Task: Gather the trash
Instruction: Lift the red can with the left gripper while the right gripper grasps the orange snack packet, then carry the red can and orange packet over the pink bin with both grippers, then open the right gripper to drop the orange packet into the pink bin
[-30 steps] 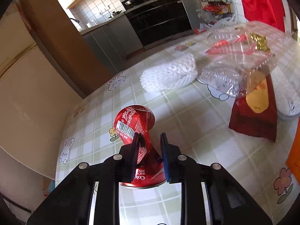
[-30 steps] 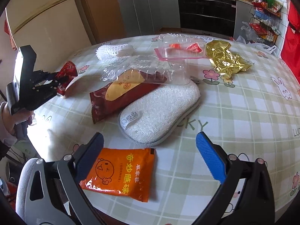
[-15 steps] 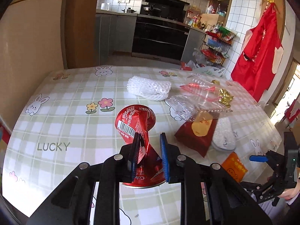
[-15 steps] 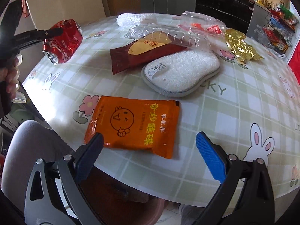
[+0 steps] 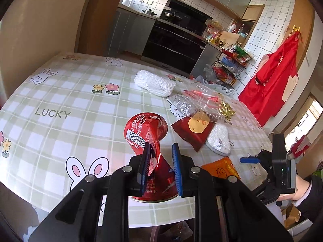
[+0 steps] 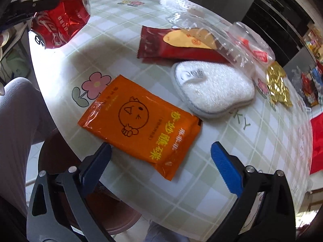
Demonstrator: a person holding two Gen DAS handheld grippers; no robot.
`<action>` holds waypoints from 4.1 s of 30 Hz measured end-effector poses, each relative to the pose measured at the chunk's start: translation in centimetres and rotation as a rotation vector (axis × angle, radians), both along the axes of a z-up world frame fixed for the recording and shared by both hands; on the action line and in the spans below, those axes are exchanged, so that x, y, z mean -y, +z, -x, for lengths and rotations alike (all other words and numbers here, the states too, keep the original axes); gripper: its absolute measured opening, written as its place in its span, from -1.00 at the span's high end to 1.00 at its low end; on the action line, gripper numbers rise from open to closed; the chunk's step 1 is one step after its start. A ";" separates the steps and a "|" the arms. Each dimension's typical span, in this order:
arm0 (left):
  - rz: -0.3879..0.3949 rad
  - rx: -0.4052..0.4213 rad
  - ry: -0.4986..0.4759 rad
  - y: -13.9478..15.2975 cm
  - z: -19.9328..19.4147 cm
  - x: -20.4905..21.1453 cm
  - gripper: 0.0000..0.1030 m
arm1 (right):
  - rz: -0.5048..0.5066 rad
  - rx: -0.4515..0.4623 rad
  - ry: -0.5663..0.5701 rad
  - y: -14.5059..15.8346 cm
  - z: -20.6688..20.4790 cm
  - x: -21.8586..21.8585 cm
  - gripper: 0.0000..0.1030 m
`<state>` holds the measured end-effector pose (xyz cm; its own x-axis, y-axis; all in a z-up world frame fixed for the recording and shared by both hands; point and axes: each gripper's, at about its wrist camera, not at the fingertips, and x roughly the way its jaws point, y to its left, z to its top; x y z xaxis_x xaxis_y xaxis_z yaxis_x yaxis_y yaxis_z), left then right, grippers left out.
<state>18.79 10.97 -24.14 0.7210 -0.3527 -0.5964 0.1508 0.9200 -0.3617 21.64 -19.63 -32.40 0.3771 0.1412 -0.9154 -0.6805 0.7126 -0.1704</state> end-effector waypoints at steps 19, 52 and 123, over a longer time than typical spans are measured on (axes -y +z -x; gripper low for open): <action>0.094 0.023 -0.078 -0.6 1.4 0.9 0.59 | -0.105 -0.193 0.154 -1.0 -4.7 -3.3 -0.91; 0.106 -0.004 -0.109 -0.4 2.2 2.9 0.59 | -0.399 -0.083 -0.225 1.2 0.8 2.7 0.16; 0.040 0.071 -0.129 6.9 13.4 5.8 0.59 | -0.498 0.214 -0.191 11.7 15.8 3.1 -0.89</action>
